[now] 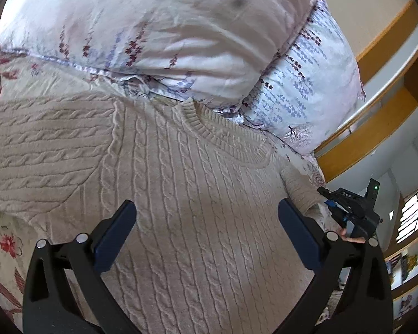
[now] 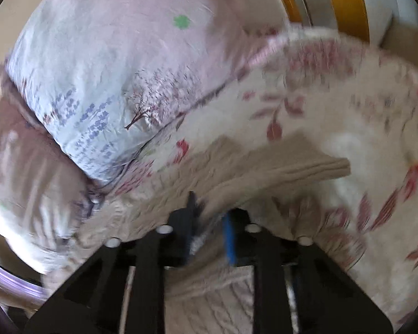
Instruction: Fold small clothes
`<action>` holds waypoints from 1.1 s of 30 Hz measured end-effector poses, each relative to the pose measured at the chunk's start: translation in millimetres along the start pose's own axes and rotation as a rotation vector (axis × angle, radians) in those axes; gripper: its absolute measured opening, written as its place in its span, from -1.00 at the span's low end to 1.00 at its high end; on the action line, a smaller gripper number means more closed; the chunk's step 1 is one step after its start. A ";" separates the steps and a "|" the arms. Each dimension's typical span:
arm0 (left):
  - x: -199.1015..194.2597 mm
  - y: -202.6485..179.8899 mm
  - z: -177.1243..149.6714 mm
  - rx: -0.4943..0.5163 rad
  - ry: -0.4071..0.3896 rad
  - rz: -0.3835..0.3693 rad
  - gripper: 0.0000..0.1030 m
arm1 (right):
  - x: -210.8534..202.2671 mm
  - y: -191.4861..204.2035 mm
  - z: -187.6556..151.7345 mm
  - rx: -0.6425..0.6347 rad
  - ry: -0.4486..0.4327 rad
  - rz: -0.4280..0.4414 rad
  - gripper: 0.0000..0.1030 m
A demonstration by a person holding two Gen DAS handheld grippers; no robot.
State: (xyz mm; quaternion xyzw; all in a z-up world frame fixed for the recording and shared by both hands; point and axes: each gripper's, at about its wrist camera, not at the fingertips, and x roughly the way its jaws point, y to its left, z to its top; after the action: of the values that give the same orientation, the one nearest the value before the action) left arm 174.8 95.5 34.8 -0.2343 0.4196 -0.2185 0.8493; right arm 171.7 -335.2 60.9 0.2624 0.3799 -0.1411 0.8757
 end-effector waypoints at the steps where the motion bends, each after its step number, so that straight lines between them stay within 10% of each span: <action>1: -1.6 2.8 0.5 -0.015 -0.001 -0.009 0.95 | -5.4 7.2 -0.6 -0.044 -0.018 0.006 -0.80; 7: -5.0 17.2 3.7 -0.120 -0.002 -0.088 0.86 | -14.1 136.0 -50.4 -0.459 0.065 0.324 -0.79; 10: -1.5 18.8 1.7 -0.140 0.012 -0.096 0.79 | 7.7 181.4 -106.2 -0.635 0.295 0.416 -0.26; 13: 5.2 17.9 -1.3 -0.160 0.040 -0.105 0.69 | 11.8 180.9 -131.6 -0.674 0.342 0.408 -0.10; 25: 45.2 22.8 11.0 -0.308 0.091 -0.128 -0.11 | 16.8 -27.0 -58.9 0.211 0.295 0.321 -0.10; 29: 62.5 30.2 16.3 -0.367 0.108 -0.106 -0.71 | 11.4 -60.7 -49.0 0.357 0.203 0.269 -0.29; 33: 68.2 32.3 19.8 -0.361 0.081 -0.083 -0.86 | 17.1 -62.1 -36.4 0.347 0.149 0.218 -0.68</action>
State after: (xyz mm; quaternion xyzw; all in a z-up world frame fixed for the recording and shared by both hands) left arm 234.2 86.7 -15.0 -0.3908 0.4759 -0.1837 0.7662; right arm 133.9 -366.5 5.5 0.4586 0.3828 -0.0891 0.7970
